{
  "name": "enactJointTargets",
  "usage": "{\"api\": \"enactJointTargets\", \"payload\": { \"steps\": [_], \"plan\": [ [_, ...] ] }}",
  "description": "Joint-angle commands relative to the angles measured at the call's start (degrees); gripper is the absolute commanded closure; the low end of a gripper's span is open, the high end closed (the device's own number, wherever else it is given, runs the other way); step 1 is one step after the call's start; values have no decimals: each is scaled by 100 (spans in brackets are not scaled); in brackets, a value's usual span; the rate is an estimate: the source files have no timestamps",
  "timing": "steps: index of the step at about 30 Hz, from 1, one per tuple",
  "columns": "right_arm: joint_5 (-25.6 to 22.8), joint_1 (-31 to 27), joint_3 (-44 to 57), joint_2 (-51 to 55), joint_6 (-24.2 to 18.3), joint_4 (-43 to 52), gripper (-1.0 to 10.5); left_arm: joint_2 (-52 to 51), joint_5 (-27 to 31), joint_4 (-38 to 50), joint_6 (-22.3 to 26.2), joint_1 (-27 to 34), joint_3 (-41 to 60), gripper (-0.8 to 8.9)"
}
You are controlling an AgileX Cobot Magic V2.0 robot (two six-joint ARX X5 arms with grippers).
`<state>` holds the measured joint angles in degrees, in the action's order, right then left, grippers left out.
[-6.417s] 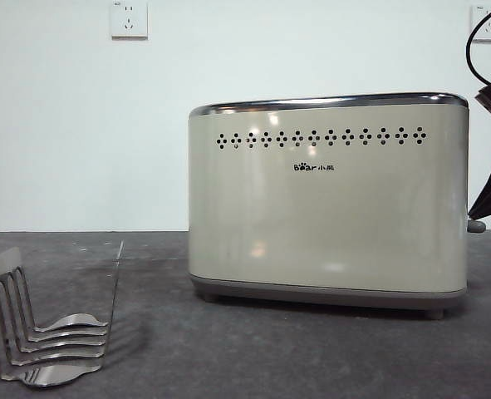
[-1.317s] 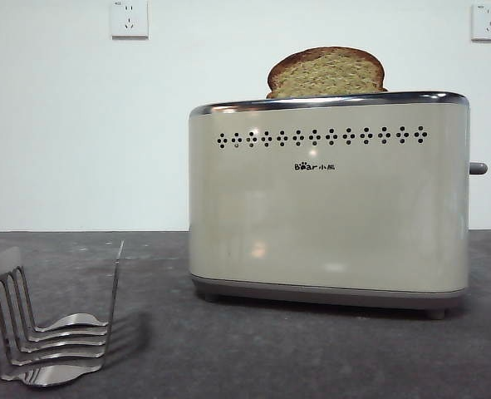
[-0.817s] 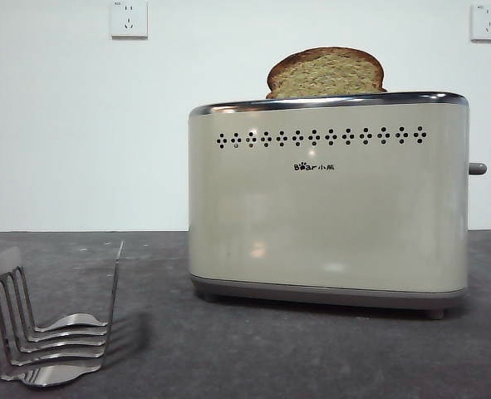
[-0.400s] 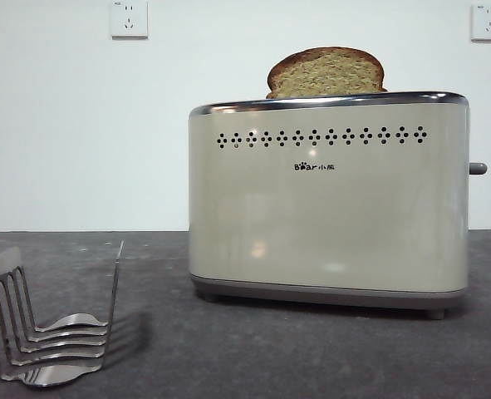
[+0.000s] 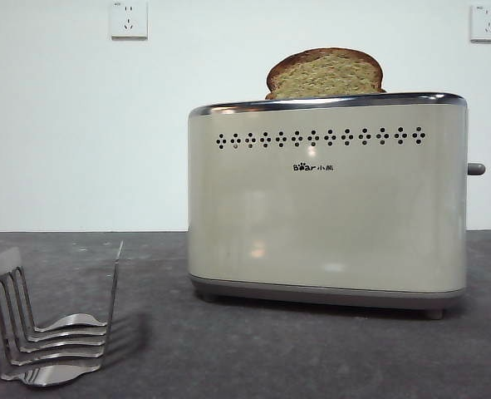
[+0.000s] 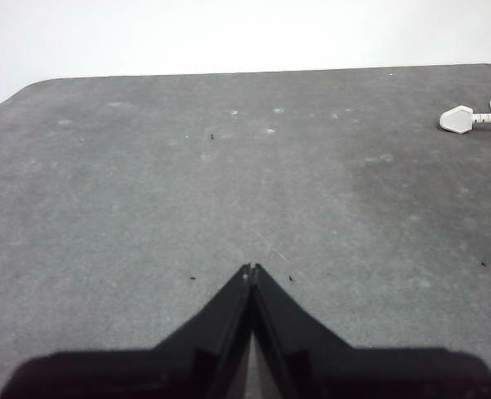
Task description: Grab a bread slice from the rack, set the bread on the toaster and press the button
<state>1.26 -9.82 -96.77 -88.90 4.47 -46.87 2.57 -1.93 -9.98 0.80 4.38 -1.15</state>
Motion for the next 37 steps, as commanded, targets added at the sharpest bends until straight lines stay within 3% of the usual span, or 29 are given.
{"api": "enactJointTargets", "payload": {
  "steps": [1,8,12,16,19,23,30,37],
  "plan": [
    [-289,0,31,24,-44,24,947,42,2,42,-57,11,66,816],
    [-452,98,470,990,-44,70,947,94,2,42,-57,11,66,816],
    [-496,251,1401,1880,-44,619,947,96,2,39,-57,11,66,816],
    [-988,514,2730,2903,-741,1397,946,96,2,39,-57,11,66,816],
    [-1228,776,3626,3753,-785,1362,946,96,2,39,-57,11,66,816],
    [-1220,986,4940,4887,-1126,1779,946,98,2,39,-57,11,66,816],
    [-1023,986,7495,6894,-1226,3912,946,98,2,42,-57,11,66,816],
    [-485,988,8697,8041,-1209,4087,946,98,2,39,-57,11,66,816]
  ]
}}
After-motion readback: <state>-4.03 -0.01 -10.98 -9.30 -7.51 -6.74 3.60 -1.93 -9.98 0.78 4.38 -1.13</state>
